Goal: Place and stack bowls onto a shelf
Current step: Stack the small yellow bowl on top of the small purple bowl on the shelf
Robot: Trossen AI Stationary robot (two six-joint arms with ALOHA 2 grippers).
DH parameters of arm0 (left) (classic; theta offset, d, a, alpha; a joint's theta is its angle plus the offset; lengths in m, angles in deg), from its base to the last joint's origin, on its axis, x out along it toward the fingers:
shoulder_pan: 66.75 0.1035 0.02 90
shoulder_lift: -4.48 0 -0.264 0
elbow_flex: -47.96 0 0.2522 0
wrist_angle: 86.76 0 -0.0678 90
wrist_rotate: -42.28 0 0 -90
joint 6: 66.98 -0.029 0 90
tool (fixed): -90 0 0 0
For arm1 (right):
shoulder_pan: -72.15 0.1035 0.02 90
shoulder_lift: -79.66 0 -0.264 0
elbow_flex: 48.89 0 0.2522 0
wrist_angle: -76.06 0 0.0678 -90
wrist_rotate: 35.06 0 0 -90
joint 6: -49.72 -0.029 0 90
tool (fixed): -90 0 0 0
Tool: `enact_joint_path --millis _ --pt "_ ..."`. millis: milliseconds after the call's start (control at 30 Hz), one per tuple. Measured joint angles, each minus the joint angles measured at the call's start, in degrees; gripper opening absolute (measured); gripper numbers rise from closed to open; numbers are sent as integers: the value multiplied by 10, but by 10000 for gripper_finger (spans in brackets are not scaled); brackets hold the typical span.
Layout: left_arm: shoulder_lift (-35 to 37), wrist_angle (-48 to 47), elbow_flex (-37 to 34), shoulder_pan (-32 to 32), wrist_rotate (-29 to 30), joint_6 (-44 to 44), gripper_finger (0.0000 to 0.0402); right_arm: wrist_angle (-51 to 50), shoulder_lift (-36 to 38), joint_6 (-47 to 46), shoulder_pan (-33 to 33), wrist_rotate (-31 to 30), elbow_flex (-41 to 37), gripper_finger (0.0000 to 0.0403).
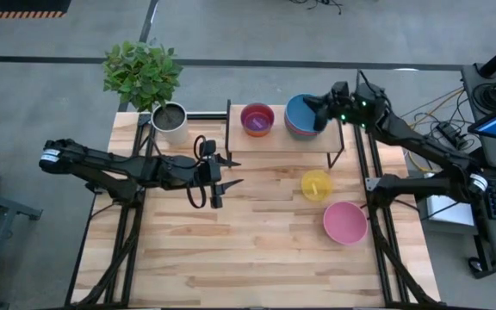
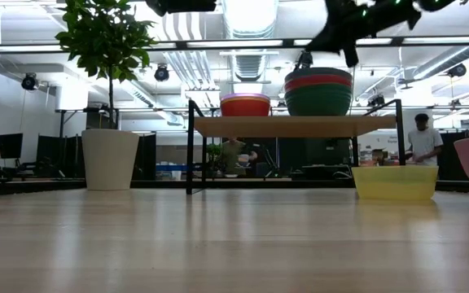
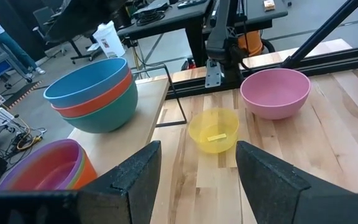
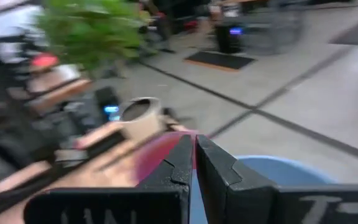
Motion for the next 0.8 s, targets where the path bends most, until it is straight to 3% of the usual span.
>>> enact_joint_path --millis 233,600,800 --pt "0 -7 0 7 2 2 191 -42 29 -32 140 4 14 9" --pt "37 -49 0 7 26 58 191 -441 -81 -149 333 -69 162 9" --pt "59 -56 -27 7 47 81 191 -591 -165 -246 383 -81 211 9"
